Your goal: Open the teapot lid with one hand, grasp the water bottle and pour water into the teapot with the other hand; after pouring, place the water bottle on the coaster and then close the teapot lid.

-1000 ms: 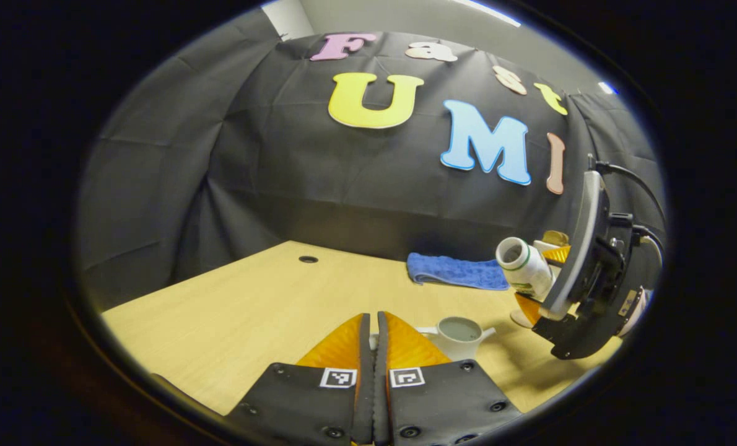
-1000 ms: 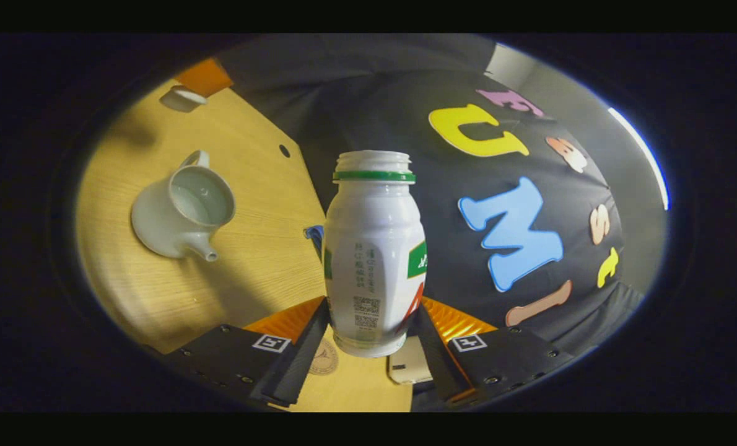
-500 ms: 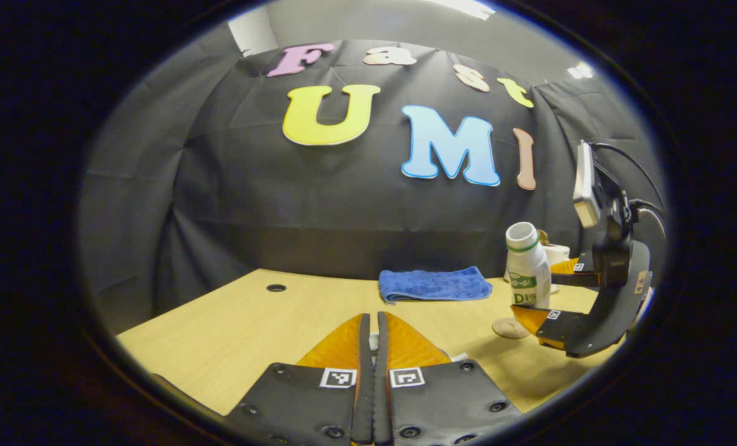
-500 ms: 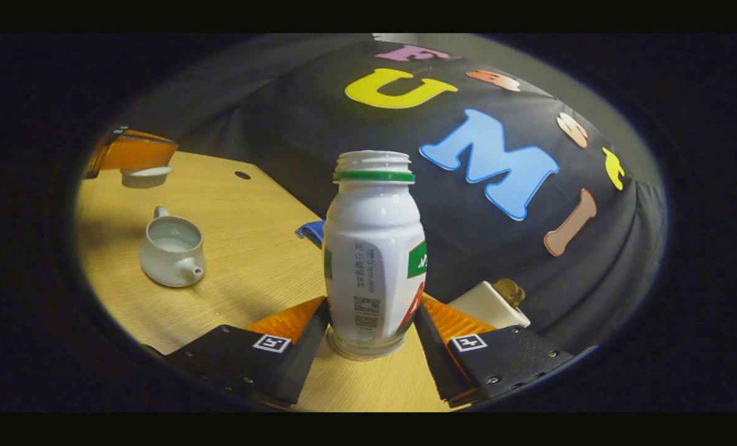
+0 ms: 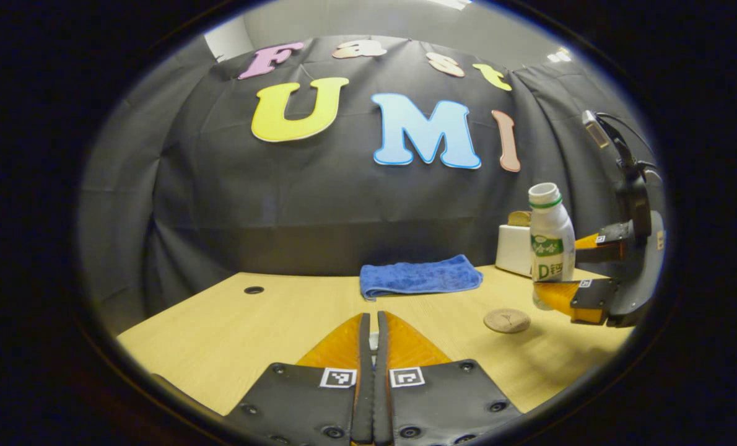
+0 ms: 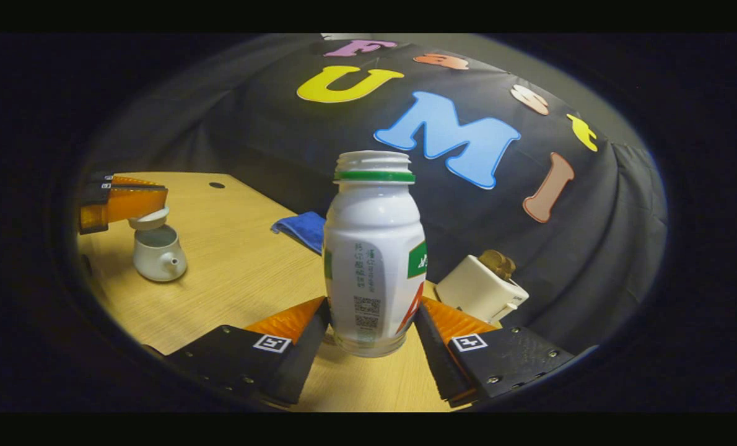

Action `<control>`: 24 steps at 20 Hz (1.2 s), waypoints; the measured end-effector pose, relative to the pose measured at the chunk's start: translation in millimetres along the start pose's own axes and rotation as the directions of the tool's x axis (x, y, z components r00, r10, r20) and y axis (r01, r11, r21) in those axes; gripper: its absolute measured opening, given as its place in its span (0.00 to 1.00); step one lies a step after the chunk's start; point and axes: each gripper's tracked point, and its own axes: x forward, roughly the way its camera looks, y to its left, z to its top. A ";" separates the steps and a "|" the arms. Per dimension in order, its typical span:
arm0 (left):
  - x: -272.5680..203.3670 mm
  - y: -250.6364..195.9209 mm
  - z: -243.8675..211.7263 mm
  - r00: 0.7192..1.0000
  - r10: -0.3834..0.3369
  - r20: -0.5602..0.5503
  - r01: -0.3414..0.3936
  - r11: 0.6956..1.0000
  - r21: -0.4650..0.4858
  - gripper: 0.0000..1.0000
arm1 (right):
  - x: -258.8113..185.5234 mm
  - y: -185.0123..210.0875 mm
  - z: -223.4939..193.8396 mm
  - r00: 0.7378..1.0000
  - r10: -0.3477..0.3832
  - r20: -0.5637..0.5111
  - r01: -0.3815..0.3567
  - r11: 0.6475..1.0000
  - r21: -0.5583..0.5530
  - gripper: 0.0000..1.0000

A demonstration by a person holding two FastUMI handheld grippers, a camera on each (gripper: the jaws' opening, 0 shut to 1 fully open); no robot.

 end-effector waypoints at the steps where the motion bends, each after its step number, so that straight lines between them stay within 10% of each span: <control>1: 2.1 -3.0 -0.4 1.000 -0.002 -0.001 0.002 1.000 0.002 0.06 | -0.5 -2.9 -2.4 1.000 -0.004 -0.001 0.004 1.000 0.005 0.79; 24: 16.7 -15.6 -27.7 0.999 -0.005 -0.052 0.007 1.000 0.025 0.14 | -2.6 -21.1 -21.5 1.000 -0.016 -0.005 0.016 0.998 0.068 0.80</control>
